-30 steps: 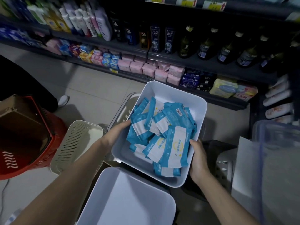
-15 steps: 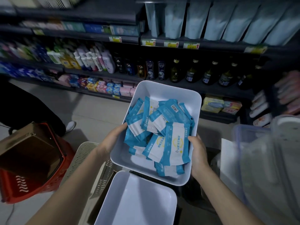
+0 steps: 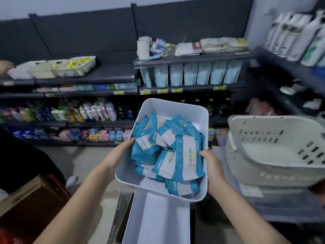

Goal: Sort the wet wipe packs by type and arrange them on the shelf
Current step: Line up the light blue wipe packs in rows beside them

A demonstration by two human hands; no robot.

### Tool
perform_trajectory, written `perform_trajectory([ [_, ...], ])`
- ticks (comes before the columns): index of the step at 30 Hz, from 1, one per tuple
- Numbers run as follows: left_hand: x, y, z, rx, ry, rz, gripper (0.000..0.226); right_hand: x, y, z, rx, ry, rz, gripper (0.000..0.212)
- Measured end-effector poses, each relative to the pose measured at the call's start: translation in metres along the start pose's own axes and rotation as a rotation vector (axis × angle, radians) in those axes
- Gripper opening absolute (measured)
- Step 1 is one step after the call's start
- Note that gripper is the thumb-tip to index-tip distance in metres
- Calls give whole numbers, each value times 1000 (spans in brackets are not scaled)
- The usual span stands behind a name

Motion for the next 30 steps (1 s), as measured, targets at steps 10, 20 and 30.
perform_trajectory([
  [10,-8,-79,85,197,45,2,36,44,-124,-85,-151,107,-60,34],
  [20,19,-96,232,399,187,-32,42,81,-205,-220,-442,181,-131,29],
  [30,46,-98,440,636,177,-162,40,131,-219,-390,-599,240,-221,29],
])
Point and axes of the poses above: each hand's wrist, its own y-axis towards the middle knuckle, its own z-axis out of the palm, x = y × z, the point moved 2 cm from there along y, towards the middle knuckle, and after that the axes turned 7 degrees about -y, right-handed, at the moved point
